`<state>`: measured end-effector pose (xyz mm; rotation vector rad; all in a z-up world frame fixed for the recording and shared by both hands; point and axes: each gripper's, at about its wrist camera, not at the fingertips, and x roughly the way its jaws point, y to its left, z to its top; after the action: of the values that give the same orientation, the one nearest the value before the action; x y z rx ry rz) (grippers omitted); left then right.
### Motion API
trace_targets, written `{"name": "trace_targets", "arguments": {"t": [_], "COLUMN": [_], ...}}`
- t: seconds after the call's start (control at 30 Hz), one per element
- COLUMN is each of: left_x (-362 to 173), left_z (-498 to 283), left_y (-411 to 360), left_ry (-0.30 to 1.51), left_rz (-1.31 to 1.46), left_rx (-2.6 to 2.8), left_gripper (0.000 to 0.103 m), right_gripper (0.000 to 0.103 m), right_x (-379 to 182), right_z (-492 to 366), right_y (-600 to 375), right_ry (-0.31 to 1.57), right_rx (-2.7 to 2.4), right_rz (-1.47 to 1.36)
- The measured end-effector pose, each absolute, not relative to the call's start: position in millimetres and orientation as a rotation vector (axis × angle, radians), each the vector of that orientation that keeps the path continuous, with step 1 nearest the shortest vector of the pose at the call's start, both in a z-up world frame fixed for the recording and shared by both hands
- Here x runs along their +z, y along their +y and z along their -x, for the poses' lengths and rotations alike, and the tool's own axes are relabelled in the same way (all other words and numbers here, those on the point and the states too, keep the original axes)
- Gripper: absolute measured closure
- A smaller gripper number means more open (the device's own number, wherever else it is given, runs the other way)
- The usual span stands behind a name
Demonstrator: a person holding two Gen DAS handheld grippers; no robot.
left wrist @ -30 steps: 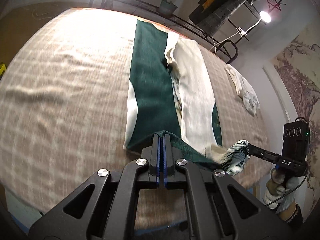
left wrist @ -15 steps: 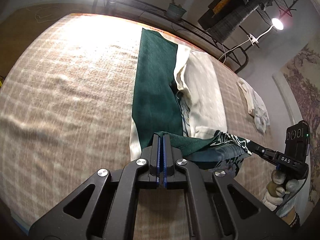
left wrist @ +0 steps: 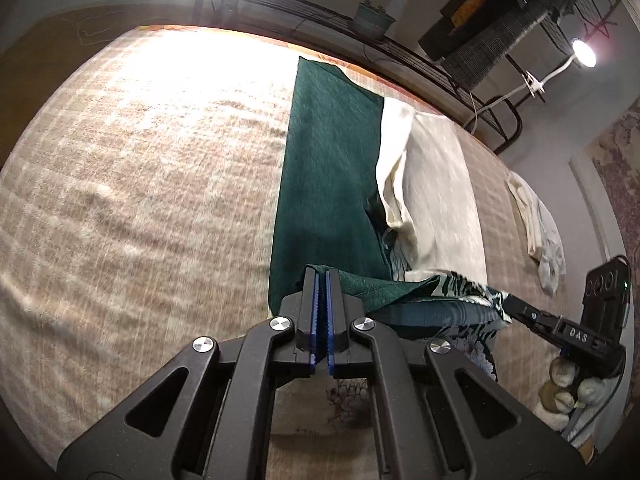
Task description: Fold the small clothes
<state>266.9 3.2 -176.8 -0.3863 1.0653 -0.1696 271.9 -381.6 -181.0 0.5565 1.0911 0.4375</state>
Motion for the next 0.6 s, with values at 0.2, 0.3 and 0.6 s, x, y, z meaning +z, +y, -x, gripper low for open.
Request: {"name": "trace_targets", "arguments": {"t": [0.2, 0.3, 0.6], "left_x": [-170.8, -166.0, -163.1], "left_z": [-270.7, -270.8, -276.1], "left_y": [5.0, 7.3, 14.4], "left_ry": [1.042, 1.02, 1.0], "left_rz": [0.388, 0.359, 0.33], "left_rx": [-0.167, -0.165, -0.127], "left_gripper": [0.063, 0.063, 0.063], "right_gripper": [0.065, 0.068, 0.068], "right_x": [-171.9, -169.2, -168.3], "right_z": [-277.0, -275.0, -271.0], "right_y": [-386.3, -389.4, -390.7], "right_ry": [1.066, 1.056, 1.053], "right_rx": [0.384, 0.395, 0.38], "right_rz": [-0.525, -0.522, -0.487]}}
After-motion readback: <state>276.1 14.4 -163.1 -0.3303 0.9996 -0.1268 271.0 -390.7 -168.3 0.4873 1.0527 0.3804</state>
